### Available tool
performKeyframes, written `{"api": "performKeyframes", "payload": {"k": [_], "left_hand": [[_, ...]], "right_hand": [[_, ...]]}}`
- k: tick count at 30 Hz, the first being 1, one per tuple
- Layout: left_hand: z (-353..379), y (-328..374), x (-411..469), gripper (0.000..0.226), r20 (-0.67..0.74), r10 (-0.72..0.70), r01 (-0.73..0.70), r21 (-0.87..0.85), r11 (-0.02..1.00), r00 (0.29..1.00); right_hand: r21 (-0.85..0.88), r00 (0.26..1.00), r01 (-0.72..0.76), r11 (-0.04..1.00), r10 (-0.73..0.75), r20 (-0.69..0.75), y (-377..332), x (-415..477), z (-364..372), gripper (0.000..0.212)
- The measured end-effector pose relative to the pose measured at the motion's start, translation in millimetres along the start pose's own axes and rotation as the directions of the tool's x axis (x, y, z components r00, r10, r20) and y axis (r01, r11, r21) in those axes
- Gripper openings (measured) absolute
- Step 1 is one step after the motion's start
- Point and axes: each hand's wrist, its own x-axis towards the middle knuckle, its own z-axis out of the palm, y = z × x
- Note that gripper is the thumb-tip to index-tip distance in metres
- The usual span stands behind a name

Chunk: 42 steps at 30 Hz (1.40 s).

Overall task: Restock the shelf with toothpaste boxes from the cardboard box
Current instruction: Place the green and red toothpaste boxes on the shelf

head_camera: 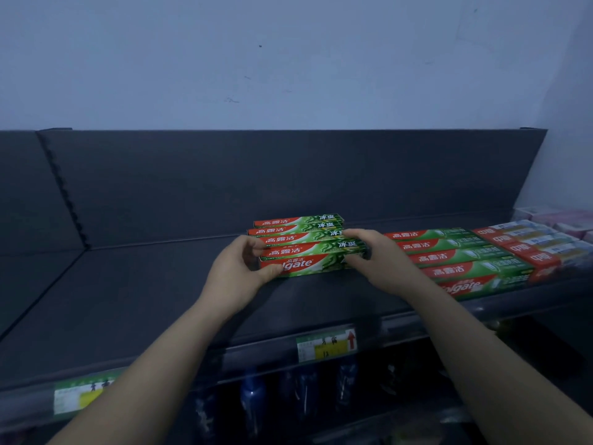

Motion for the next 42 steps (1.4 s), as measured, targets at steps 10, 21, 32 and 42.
{"api": "performKeyframes", "payload": {"k": [10, 21, 32, 42], "left_hand": [[1.1, 12.1, -34.0, 0.026, 0.225, 0.168, -0.156, -0.068, 0.985, 0.96], [15.1, 13.3, -126.1, 0.021, 0.562, 0.291, -0.189, -0.233, 0.954, 0.774], [86.1, 2.3, -280.7, 0.021, 0.895, 0.244, -0.09, -0.227, 0.97, 0.374], [150.5, 1.1, -462.8, 0.021, 0.995, 0.102, -0.149, -0.098, 0.984, 0.019]], "right_hand": [[-0.04, 0.982, -0.154, 0.987, 0.149, -0.114, -39.2, -93.4, -3.7, 0.045], [0.051, 0.822, -0.47, 0.881, 0.458, -0.337, -81.3, -258.9, 25.1, 0.041], [0.224, 0.381, -0.831, 0.51, 0.813, -0.441, -93.9, -490.2, 61.8, 0.039], [0.463, -0.13, -0.883, 0.077, 0.908, -0.397, -122.7, -722.4, 101.0, 0.039]]}}
